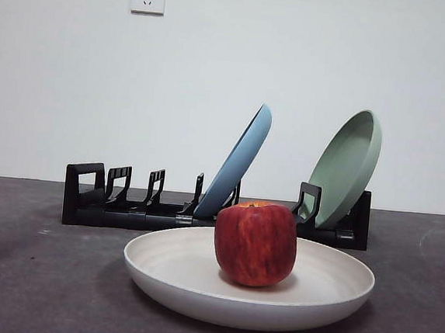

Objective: Take the yellow plate from the plate rack,put the plate on the table,take the apple from the table,put the apple in the plate

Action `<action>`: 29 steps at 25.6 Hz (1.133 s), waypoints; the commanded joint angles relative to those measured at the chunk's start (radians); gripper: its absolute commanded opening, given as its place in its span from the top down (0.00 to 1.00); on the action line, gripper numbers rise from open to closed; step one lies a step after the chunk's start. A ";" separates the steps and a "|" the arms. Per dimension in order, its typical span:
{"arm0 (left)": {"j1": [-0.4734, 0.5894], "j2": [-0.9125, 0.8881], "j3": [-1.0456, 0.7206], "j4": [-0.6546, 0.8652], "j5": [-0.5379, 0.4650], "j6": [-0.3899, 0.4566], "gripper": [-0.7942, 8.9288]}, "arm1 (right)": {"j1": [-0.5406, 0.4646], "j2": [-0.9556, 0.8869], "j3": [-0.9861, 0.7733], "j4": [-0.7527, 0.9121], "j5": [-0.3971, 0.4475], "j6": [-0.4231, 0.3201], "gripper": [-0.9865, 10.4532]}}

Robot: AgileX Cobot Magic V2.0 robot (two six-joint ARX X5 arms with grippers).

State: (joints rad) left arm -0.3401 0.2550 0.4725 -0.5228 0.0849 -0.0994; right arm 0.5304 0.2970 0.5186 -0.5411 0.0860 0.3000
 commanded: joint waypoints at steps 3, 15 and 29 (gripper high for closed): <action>0.000 -0.002 -0.008 -0.070 -0.005 -0.009 0.92 | 0.001 0.003 -0.008 0.009 -0.002 0.057 0.91; 0.000 -0.002 -0.008 -0.067 -0.005 -0.009 0.92 | 0.001 0.005 -0.008 0.007 -0.001 0.057 0.91; 0.267 -0.064 -0.011 0.085 -0.002 0.183 0.92 | 0.001 0.006 -0.008 0.007 -0.001 0.057 0.91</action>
State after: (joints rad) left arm -0.0910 0.1963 0.4713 -0.4458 0.0814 0.0513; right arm 0.5304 0.3027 0.5186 -0.5388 0.0856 0.3485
